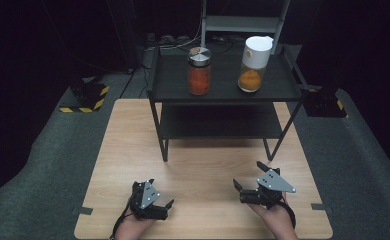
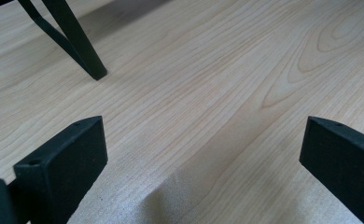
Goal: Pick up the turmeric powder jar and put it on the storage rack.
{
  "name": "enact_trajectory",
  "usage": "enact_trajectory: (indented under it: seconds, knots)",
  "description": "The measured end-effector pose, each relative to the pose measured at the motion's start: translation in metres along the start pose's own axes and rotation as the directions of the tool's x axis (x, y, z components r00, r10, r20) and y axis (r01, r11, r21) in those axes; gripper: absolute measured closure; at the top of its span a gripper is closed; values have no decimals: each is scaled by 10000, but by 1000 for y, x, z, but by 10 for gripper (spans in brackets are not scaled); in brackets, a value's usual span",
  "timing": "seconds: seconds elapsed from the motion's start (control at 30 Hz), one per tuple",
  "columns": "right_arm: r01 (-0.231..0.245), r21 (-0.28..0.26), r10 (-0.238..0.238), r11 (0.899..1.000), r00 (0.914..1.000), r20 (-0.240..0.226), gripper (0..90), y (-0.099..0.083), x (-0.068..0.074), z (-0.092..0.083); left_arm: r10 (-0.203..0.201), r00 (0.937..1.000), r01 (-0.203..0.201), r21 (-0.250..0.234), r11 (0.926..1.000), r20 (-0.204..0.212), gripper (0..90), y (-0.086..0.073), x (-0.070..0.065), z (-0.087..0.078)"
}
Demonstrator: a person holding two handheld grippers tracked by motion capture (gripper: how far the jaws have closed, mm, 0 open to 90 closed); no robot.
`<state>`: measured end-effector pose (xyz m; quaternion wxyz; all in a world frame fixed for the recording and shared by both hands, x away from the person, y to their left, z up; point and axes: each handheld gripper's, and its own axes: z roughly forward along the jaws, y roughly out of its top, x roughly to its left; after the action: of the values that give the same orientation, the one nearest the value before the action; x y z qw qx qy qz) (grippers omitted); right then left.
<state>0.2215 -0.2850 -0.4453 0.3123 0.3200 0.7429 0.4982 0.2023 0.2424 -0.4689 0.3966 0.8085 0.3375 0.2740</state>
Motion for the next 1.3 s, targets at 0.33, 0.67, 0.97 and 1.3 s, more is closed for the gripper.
enact_trajectory:
  seconds: [0.33, 0.67, 0.97, 1.3]
  knots:
    - [-181, 660, 187, 9977, 9998, -84, 3, -21, 1, 7, 39, 10000, -39, 24, 10000, -26, 11, 0, -1, 0]
    - [-5, 1104, 28, 9939, 9998, -202, 5, -32, 5, 12, 140, 9999, -140, 114, 9998, -19, 11, 2, -1, 1]
    - [45, 1149, -50, 9934, 10000, 43, 15, -34, 9, 12, 94, 9999, -92, 150, 9998, -131, 11, 3, -3, 1]
    - [553, 1574, -608, 9860, 9977, 303, 13, -28, 19, 14, 394, 9989, -387, 281, 9989, -241, 11, 5, -8, 2]
